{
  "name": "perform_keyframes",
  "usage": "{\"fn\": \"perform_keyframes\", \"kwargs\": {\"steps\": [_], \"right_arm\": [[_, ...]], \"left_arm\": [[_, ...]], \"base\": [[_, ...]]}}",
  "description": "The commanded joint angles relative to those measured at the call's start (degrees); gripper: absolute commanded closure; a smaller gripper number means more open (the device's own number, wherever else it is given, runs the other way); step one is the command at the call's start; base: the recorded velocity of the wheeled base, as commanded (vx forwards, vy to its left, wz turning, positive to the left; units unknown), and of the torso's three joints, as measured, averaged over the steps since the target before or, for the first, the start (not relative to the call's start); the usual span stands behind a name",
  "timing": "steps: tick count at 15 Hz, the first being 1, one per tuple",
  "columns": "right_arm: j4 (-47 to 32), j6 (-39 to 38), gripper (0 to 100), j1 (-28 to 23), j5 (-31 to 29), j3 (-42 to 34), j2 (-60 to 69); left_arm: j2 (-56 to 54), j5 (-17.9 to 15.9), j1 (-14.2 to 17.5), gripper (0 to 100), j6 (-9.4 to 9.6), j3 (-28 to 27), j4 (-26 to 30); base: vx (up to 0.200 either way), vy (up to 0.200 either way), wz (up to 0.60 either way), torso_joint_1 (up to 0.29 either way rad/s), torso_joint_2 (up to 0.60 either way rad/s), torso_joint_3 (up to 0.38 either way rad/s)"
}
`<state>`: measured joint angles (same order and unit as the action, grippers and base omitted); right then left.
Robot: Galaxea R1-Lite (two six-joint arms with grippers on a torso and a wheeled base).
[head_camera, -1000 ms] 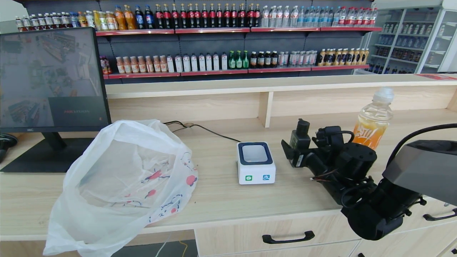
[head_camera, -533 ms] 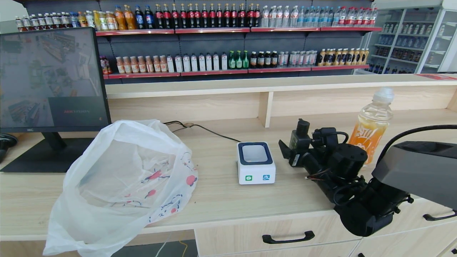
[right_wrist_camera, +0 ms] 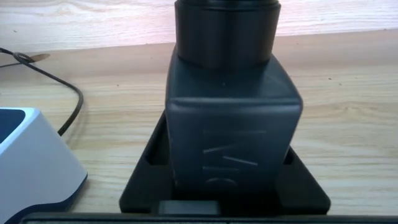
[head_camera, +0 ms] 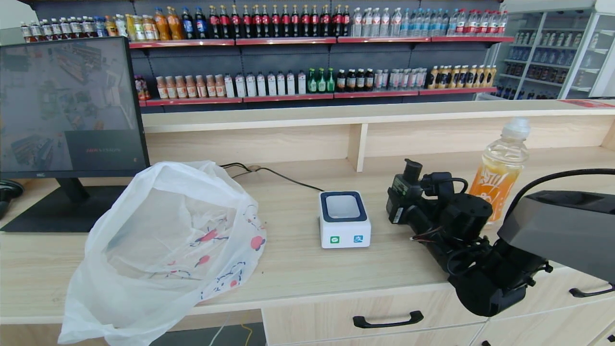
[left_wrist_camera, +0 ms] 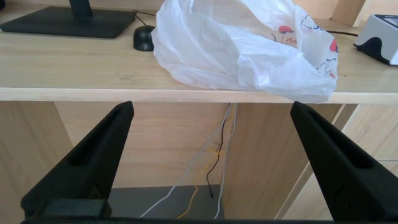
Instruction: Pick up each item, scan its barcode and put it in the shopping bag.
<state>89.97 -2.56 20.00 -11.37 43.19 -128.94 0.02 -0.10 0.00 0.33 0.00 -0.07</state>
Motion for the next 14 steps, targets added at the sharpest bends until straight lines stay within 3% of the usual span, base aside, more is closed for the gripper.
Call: {"fn": "perform_keyframes", "kwargs": {"steps": [1, 8, 14], "right_arm": [[0.03, 0.01, 100, 0.03, -0.05, 0.05, -0.08], [0.03, 0.10, 100, 0.03, 0.04, -0.83, 2.90], [0.03, 0.19, 100, 0.12, 0.04, -8.39, 11.52]], "left_arm": [[-0.02, 0.01, -0.09, 0, 0.02, 0.00, -0.01], [-0.02, 0.01, -0.09, 0, 0.02, 0.00, -0.01], [-0.02, 0.01, 0.00, 0, -0.07, 0.00, -0.01]], "base": [[0.000, 0.000, 0.00, 0.000, 0.00, 0.000], [0.000, 0.000, 0.00, 0.000, 0.00, 0.000], [0.000, 0.000, 0.00, 0.000, 0.00, 0.000]]}}
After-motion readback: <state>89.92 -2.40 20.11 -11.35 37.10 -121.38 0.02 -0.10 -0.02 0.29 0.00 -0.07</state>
